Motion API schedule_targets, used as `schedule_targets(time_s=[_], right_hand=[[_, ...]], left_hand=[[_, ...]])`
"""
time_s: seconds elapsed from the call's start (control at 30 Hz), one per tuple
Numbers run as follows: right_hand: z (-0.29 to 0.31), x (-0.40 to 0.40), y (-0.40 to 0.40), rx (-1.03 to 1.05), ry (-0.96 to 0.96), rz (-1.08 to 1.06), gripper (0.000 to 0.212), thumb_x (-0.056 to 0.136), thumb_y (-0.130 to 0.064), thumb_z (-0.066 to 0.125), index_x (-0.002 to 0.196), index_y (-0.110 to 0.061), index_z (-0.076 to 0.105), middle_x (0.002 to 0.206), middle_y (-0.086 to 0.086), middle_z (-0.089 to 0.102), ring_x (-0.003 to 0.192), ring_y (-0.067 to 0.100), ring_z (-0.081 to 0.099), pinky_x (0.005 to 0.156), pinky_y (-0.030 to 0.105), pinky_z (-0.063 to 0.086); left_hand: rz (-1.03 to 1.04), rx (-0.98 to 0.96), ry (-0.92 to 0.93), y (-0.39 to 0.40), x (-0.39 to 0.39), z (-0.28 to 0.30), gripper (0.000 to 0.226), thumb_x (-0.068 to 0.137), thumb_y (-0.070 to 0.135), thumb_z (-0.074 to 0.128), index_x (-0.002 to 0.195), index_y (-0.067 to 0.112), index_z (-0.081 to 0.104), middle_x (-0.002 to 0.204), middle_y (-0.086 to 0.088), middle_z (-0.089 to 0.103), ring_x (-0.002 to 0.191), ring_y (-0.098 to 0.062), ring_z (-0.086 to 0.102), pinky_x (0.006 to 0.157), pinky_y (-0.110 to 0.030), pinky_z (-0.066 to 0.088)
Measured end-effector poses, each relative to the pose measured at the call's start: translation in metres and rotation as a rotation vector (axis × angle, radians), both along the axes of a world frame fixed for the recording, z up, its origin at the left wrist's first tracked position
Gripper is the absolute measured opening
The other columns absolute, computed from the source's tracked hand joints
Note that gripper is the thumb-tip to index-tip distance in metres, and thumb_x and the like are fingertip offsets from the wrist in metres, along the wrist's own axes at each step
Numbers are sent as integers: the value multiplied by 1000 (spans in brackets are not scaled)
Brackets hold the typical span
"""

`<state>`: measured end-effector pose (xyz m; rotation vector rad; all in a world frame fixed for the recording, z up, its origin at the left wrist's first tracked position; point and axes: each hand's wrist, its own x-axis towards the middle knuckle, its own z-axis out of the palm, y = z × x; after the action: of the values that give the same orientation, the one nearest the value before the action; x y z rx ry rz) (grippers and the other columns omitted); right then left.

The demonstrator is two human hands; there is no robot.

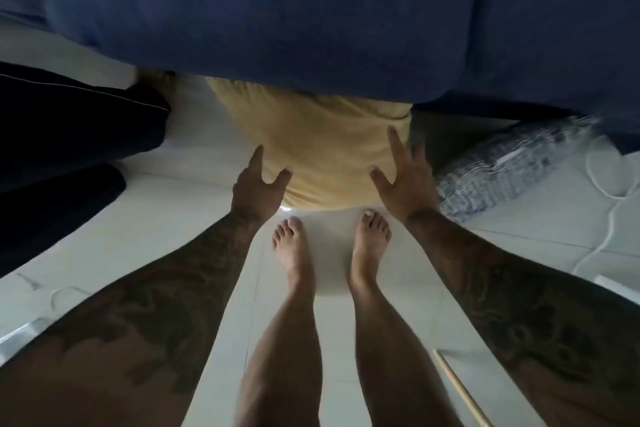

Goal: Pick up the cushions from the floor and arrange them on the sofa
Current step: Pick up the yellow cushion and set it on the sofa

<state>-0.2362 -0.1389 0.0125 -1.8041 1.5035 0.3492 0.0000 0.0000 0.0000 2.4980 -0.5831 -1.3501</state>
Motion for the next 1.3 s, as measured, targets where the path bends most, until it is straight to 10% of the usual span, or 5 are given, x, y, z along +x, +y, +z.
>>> schedule_targets(time_s=[0.2, 0.4, 0.53, 0.7, 1.3], right_hand=[[-110, 16, -35, -149, -130, -57, 108, 81, -79, 67, 161, -64, -4, 176, 22, -13, 163, 47, 3, 125, 64, 23], [-153, 24, -38, -218, -201, -31, 102, 80, -83, 59, 163, -53, 7, 171, 24, 13, 155, 45, 25, 121, 62, 34], [-148, 26, -36, -74, -188, -80, 109, 74, -90, 53, 163, -53, 4, 159, 25, 23, 140, 45, 40, 115, 60, 40], [-108, 21, -42, 73, -198, -77, 118, 74, -80, 75, 161, -61, -2, 166, 22, 16, 149, 49, 34, 115, 59, 41], [210, -14, 25, 182, -8, -129, 106, 66, -101, 54, 146, -81, -13, 147, 15, 36, 125, 45, 61, 100, 53, 52]], left_hand=[[32, 102, -47, -33, 1, -117, 94, 98, 67, 56, 164, 42, -6, 163, -19, 31, 144, -44, 40, 117, -60, 36], [0, 212, -174, 39, -44, -189, 50, 114, 26, 25, 161, 11, 26, 168, -9, 29, 153, -25, 27, 125, -37, 17], [267, -159, 182, -46, 7, -148, 88, 96, 71, 52, 161, 54, -6, 167, 3, 22, 137, -14, 35, 117, -45, 34], [217, -291, 83, -31, 4, -98, 95, 88, 70, 61, 162, 48, 7, 149, 17, 34, 129, -12, 41, 106, -37, 38], [-107, 235, -158, 17, -20, 249, 107, 70, 98, 51, 158, 57, 6, 142, -12, 33, 116, -43, 60, 98, -52, 51]])
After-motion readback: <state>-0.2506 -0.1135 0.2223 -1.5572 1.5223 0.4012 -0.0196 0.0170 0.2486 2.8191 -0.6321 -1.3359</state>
